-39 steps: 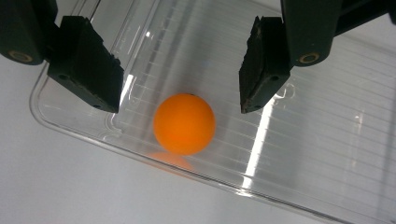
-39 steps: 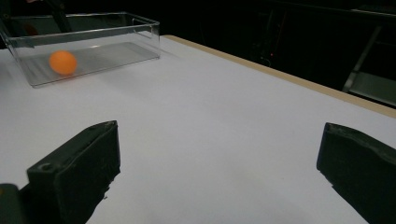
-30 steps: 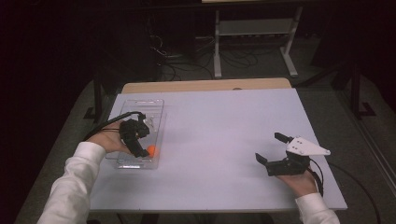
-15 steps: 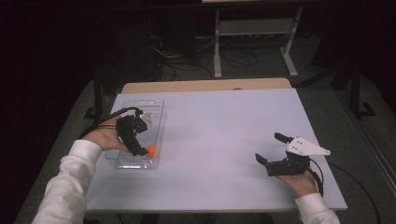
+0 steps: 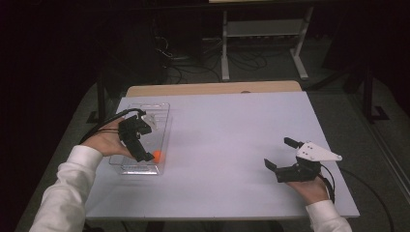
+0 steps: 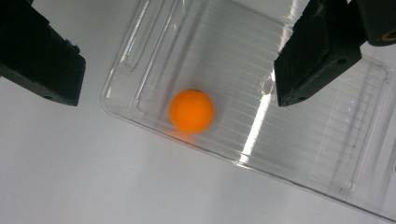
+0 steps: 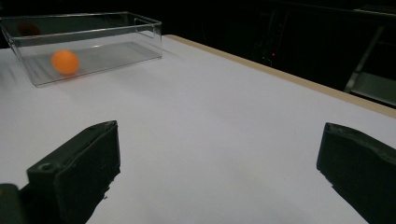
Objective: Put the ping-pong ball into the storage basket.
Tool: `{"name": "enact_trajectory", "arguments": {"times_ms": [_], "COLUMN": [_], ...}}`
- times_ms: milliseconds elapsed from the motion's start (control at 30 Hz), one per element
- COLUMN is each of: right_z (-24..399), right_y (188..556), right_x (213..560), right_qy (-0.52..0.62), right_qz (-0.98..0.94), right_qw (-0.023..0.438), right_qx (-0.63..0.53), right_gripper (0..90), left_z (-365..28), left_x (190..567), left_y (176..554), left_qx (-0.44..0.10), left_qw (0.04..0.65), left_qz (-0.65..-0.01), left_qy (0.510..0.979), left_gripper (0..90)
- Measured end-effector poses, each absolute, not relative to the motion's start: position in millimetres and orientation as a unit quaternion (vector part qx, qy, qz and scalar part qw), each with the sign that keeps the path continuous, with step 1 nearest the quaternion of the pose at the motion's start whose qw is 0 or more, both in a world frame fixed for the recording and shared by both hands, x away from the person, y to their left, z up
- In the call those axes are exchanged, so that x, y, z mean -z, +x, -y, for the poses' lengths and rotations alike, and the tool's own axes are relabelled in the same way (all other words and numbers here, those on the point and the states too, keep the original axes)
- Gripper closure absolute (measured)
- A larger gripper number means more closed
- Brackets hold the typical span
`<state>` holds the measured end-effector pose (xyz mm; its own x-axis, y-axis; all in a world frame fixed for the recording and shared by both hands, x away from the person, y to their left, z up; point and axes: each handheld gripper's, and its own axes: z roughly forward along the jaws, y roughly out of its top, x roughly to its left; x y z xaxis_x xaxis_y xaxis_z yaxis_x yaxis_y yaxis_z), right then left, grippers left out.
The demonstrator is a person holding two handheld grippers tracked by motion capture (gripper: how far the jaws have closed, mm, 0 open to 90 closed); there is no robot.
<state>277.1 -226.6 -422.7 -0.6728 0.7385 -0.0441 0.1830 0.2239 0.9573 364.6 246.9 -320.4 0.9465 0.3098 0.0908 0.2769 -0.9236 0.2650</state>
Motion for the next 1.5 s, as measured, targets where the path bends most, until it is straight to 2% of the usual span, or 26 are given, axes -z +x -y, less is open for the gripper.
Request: {"name": "enact_trajectory", "arguments": {"times_ms": [533,1233,1500], "right_z": [227,229,229], "right_y": [277,275,275], "right_x": [423,422,422], "right_qy": [0.312,0.315,0.314], "right_qz": [-0.738,-0.737,-0.737], "right_qw": [0.258,0.26,0.26], "right_qx": [-0.54,-0.539,-0.539], "right_gripper": [0.0,0.0,0.0], "left_z": [-245,-265,-269], "left_x": [314,322,327], "left_y": [350,336,332], "left_qx": [-0.085,-0.097,-0.102], "left_qw": [0.179,0.261,0.268], "left_qz": [-0.143,-0.162,-0.166], "left_qy": [0.97,0.947,0.943], "left_gripper": [2.1,2.1,2.1]}}
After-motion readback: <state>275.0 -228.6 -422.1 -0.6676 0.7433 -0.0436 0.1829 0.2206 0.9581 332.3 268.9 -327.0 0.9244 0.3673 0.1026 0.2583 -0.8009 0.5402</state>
